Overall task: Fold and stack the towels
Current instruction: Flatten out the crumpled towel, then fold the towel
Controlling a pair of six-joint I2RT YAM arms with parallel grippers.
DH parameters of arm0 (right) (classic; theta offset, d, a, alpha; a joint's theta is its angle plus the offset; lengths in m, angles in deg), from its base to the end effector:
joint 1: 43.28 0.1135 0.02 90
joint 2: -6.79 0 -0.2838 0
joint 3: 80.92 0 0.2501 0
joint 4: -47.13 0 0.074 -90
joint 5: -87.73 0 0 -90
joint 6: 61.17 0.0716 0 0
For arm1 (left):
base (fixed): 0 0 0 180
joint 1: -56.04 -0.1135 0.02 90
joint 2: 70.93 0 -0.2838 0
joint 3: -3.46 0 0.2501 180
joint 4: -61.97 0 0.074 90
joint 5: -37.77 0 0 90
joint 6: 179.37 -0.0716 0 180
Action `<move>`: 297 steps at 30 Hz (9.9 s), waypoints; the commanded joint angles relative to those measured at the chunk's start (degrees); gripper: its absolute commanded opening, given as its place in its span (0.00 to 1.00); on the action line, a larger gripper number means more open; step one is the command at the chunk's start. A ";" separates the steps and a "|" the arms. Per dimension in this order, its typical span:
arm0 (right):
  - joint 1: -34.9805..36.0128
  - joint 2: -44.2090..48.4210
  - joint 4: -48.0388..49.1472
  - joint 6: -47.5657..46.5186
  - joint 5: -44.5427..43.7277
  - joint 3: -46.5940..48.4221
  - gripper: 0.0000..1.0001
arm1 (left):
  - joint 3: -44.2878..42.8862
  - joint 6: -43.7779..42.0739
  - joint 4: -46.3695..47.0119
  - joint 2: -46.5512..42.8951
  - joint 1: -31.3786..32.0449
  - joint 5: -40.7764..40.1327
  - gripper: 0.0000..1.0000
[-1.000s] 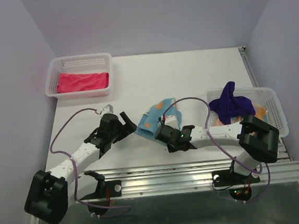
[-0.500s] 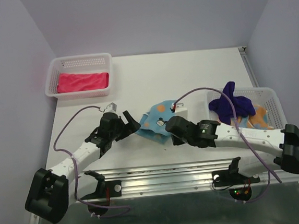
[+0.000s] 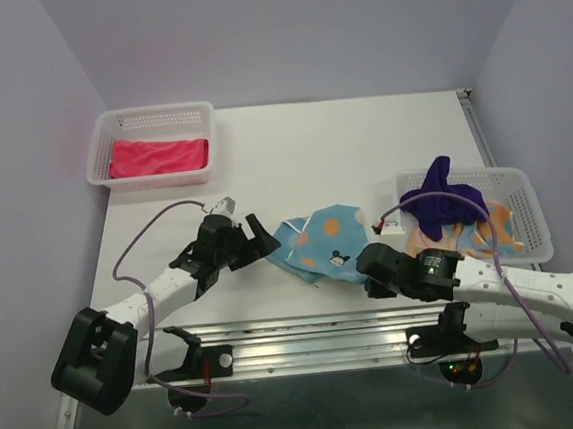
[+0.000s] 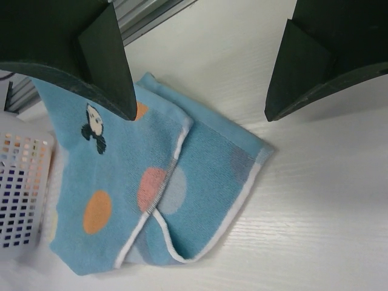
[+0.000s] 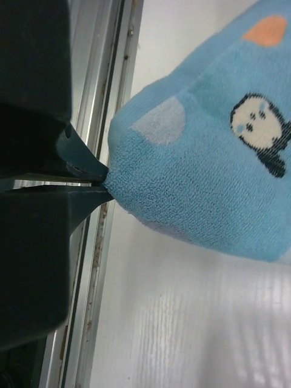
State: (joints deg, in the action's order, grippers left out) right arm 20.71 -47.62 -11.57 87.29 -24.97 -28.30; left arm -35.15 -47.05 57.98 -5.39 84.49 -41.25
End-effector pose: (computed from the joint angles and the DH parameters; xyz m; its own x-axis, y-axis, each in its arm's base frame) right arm 0.1010 0.1441 0.2146 -0.8352 0.0813 -0.5439 -0.0648 0.9676 0.2441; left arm 0.2127 -0.1307 0.1844 -0.7456 -0.3477 -0.5684 0.1478 0.7455 -0.6500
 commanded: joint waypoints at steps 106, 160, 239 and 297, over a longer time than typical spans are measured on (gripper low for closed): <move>-6.68 -2.54 19.16 -31.64 34.58 56.45 0.01 | -48.93 -1.46 -10.24 -27.48 11.89 8.62 0.00; -47.73 -52.22 34.88 -34.38 52.75 43.14 0.01 | -41.38 -7.79 6.72 29.92 -18.87 14.86 0.00; -34.27 -40.75 21.62 -35.78 17.87 26.29 1.00 | -26.40 -10.23 -8.48 19.86 -6.21 -8.52 0.93; -38.32 -25.23 35.68 -40.88 41.15 9.78 0.01 | -11.68 -8.41 4.17 11.56 -5.51 -3.07 0.00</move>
State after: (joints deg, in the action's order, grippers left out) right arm -18.50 -78.24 20.76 44.23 12.88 -14.90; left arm -50.60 -57.19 58.70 12.16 78.24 -44.88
